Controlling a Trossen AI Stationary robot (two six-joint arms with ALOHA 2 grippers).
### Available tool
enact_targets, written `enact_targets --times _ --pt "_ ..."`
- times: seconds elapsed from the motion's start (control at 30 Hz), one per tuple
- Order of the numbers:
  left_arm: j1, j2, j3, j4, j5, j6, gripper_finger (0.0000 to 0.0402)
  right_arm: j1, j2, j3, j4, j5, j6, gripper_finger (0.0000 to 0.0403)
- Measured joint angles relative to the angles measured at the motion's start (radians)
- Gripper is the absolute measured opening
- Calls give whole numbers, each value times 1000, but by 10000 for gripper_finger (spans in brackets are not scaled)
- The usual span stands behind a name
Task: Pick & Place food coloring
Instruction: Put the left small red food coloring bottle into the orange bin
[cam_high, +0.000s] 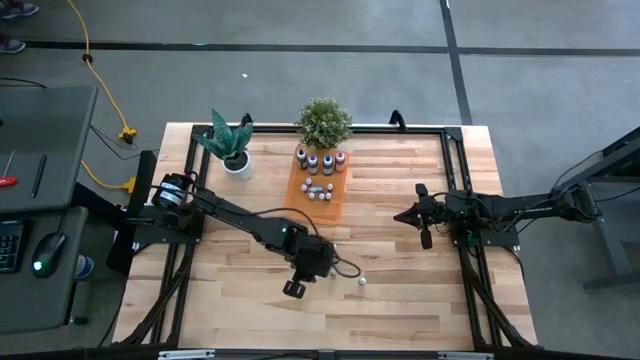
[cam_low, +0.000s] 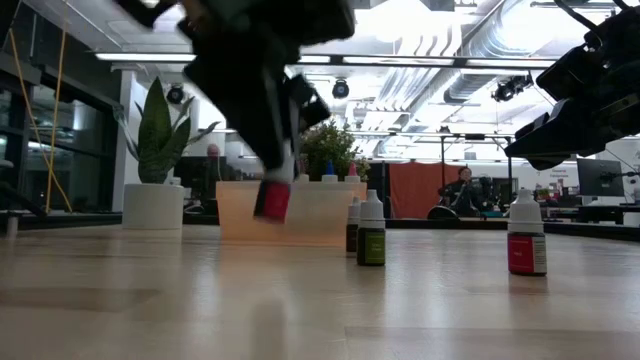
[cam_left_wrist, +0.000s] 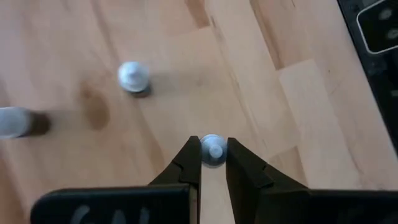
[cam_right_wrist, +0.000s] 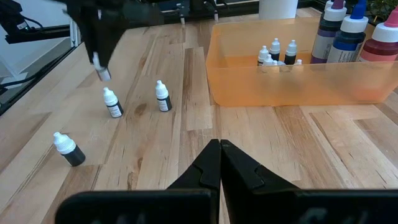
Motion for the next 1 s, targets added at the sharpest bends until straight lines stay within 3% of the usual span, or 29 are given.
enact_targets --times 0.37,0.63,0.83,1.0 --pt "50 0 317 -393 -15 -3 33 0 0 0 0 0 0 0" --pt "74 0 447 -576 -64 -26 33 0 0 0 0 0 0 0" --pt "109 0 471 -706 -211 -214 33 0 0 0 0 0 0 0" --pt "131 0 471 -742 -353 -256 33 0 0 0 0 0 0 0"
